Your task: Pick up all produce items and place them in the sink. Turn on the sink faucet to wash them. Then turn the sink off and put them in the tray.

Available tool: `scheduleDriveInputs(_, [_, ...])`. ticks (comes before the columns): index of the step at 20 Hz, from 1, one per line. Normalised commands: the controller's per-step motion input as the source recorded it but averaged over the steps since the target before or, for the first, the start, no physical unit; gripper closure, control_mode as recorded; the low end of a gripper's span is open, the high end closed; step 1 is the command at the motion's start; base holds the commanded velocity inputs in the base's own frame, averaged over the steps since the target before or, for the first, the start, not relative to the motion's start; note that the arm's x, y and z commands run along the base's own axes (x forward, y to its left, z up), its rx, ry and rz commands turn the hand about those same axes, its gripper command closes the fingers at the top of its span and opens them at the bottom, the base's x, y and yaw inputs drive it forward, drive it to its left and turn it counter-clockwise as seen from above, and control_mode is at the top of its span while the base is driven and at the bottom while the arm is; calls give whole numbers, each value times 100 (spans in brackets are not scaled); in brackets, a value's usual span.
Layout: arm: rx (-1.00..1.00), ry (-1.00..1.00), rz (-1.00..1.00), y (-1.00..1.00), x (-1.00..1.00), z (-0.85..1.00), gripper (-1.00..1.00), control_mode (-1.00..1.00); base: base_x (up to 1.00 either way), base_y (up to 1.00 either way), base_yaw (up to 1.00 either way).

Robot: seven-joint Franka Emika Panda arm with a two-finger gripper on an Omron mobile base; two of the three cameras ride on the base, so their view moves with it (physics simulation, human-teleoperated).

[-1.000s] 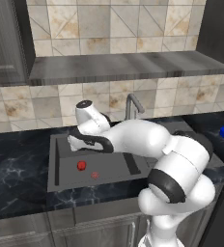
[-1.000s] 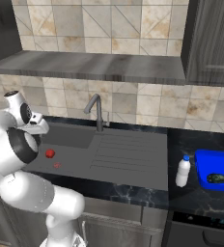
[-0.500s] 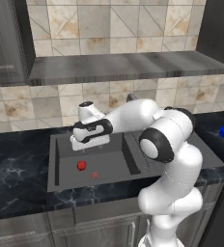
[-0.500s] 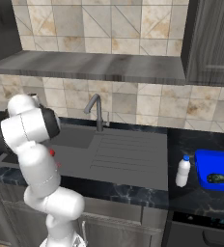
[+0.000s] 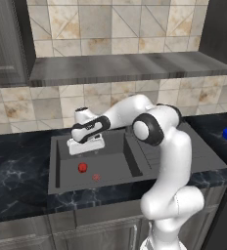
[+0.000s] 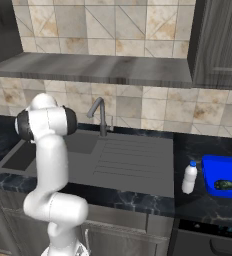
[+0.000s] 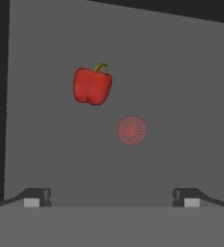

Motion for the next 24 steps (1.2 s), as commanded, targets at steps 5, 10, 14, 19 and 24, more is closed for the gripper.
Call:
scheduleDriveInputs(5, [0,0,-1,9,35,-35,-100,-100,0,0,0])
scheduleDriveInputs(10, [0,-2,-2,0,27,-26,-100,-100,0,0,0])
scheduleDriveInputs(14, [0,-3,-2,0,22,-28,-100,-100,0,0,0])
scheduleDriveInputs(19, [0,-5,0,0,6,-33,-100,-100,0,0,0])
scheduleDriveInputs(24, [0,-5,0,0,1,-29,-100,-100,0,0,0])
